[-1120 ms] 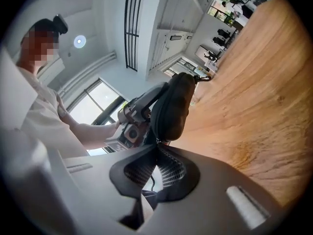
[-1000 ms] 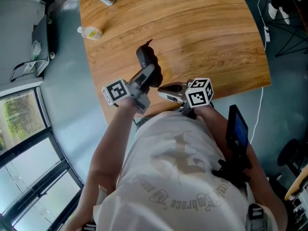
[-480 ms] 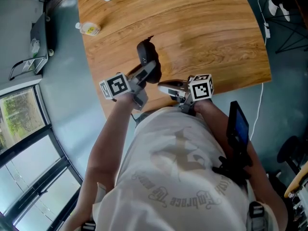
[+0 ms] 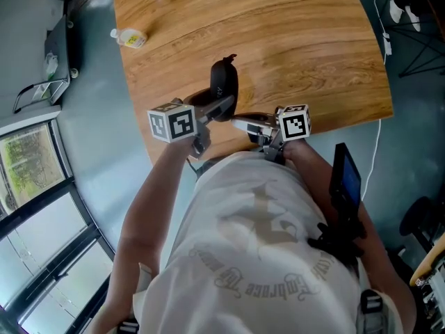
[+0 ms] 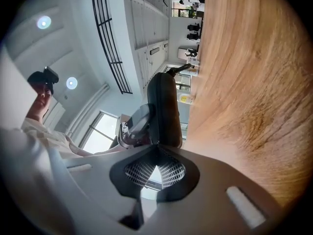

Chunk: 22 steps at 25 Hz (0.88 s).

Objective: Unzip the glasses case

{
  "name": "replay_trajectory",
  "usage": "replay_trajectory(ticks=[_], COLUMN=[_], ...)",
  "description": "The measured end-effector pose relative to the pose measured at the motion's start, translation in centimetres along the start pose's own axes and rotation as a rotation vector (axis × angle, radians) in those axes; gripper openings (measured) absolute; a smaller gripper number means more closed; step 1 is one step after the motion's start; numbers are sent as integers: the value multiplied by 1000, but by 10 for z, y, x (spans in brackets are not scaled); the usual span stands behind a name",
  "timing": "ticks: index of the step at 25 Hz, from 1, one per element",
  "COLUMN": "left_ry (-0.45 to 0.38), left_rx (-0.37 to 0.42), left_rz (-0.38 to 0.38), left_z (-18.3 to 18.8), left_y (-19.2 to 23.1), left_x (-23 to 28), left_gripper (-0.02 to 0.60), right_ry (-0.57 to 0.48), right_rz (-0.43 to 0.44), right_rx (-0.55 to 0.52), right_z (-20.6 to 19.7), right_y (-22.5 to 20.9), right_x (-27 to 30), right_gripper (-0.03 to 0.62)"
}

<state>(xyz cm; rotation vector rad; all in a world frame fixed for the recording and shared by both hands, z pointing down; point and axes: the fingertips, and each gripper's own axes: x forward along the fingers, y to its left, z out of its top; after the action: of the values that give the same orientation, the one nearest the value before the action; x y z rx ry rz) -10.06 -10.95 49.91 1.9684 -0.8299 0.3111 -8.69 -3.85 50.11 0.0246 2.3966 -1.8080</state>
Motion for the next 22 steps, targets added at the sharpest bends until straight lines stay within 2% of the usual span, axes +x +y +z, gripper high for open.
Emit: replay_trajectory(ticks=[6, 9, 15, 22], left_ry=[98, 118, 201, 340], left_rx=[116, 145, 268, 497], left_rz=[10, 12, 23, 54], left_z=[-18, -20, -31, -49], left_y=[-4, -4, -6, -1], left_x=[-1, -5, -13, -25], left_gripper=[304, 304, 305, 304], right_ry=[-36, -10, -16, -67], right_rz=[50, 33, 32, 71], right_rx=[62, 34, 40, 78], right_z=[-2, -3, 0, 13], right_y=[1, 0, 2, 8], right_x=[-4, -2, -1, -7], right_gripper=[8, 8, 8, 8])
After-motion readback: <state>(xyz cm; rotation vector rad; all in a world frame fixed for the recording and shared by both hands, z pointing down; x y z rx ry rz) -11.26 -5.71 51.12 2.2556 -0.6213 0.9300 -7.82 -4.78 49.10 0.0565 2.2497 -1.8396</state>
